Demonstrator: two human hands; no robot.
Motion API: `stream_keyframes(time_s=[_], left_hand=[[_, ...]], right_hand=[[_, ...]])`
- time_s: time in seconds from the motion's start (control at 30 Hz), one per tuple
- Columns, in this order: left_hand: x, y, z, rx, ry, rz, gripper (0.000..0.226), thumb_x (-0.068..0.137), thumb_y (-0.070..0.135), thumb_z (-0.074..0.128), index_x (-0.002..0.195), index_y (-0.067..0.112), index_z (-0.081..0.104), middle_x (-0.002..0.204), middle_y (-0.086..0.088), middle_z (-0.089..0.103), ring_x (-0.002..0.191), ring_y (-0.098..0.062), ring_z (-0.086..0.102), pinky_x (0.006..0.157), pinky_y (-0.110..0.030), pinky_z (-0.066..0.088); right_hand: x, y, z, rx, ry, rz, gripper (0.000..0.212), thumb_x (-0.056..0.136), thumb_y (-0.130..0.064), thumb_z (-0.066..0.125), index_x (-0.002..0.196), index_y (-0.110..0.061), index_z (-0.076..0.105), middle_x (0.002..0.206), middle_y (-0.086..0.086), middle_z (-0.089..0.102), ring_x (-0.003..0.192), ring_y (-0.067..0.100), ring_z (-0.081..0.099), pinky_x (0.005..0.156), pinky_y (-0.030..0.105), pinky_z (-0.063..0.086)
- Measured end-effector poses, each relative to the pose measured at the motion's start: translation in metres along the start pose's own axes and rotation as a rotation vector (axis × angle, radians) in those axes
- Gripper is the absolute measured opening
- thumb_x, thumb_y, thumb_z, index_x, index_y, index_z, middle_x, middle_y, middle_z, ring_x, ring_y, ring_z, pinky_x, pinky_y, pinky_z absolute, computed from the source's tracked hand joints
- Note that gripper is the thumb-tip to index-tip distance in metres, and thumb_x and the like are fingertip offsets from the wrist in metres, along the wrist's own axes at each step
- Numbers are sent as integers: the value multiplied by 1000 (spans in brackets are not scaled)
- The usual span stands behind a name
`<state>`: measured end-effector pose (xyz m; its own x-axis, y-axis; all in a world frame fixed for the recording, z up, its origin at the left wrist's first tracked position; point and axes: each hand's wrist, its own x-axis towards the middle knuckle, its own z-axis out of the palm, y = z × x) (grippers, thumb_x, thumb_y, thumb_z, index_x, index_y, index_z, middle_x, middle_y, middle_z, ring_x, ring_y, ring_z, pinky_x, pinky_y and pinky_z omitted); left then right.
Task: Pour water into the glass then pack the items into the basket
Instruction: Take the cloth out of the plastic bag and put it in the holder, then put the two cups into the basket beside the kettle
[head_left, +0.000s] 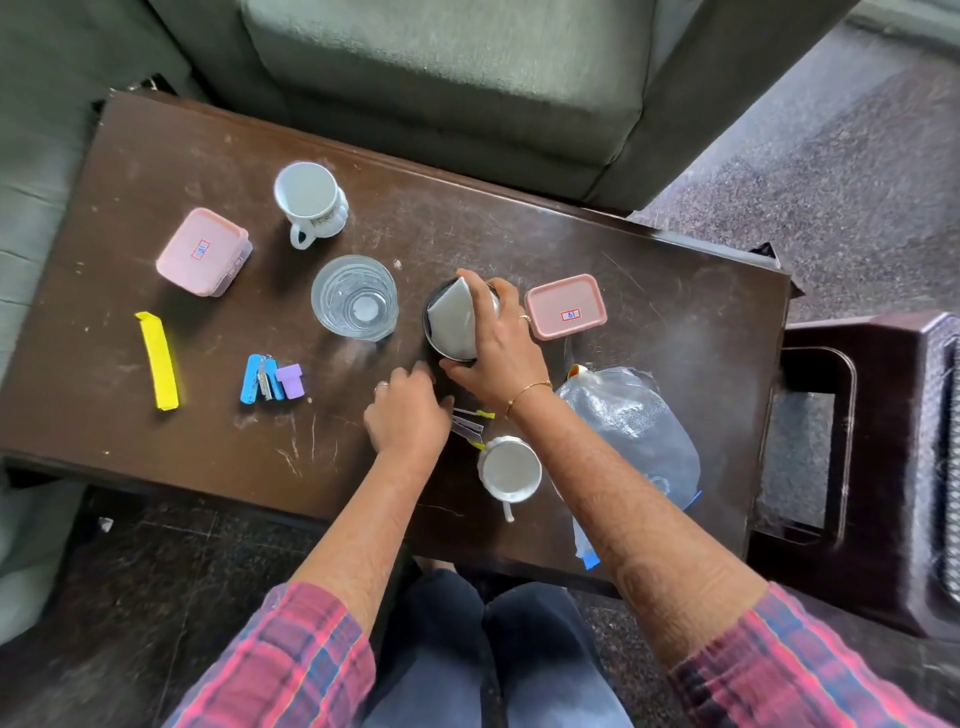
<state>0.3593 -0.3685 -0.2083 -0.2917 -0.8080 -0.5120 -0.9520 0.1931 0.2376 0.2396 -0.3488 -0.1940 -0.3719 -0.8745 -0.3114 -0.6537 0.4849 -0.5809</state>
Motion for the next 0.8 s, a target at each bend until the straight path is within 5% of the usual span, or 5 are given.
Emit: stream_keyframes(time_s=[0.13,0.3,0.57,0.7,0.8], left_hand=[[-7,8,-9,24,36,51,34,92,37,54,115,13,56,114,-11,57,114,-33,51,80,-44,46],[-44,11,6,-45,125,315,24,91,34,56,107,17,61,109,-6,54,105,-26,51,68,-37,47],[-80,3,39,-185,-143,273,40,90,25,56,129,26,47,117,-1,49,92,-30,62,74,-40,50],[-72,4,44,-308,-91,228,33,88,12,54,119,22,57,114,-3,56,94,-27,61,84,-37,48],[-74,9,42,-331,-87,203,30,87,8,54,115,18,59,115,-4,57,98,-23,58,85,-34,46]], right_hand=[[-10,13,-21,178,66,1,116,63,-37,82,149,-24,5,151,11,11,136,32,27,108,41,32],[-58,36,-38,211,222,21,77,79,-31,69,141,-12,28,135,11,37,120,20,39,100,22,31],[-135,52,14,186,-1,-12,57,71,-21,57,125,-9,45,125,9,47,118,23,43,106,28,32],[-145,58,31,-79,-112,-59,77,70,-23,60,140,-10,31,139,7,41,138,30,28,119,46,-6],[-142,65,32,-231,-105,-103,78,69,-20,65,139,-9,33,135,10,49,135,34,38,115,48,-8]])
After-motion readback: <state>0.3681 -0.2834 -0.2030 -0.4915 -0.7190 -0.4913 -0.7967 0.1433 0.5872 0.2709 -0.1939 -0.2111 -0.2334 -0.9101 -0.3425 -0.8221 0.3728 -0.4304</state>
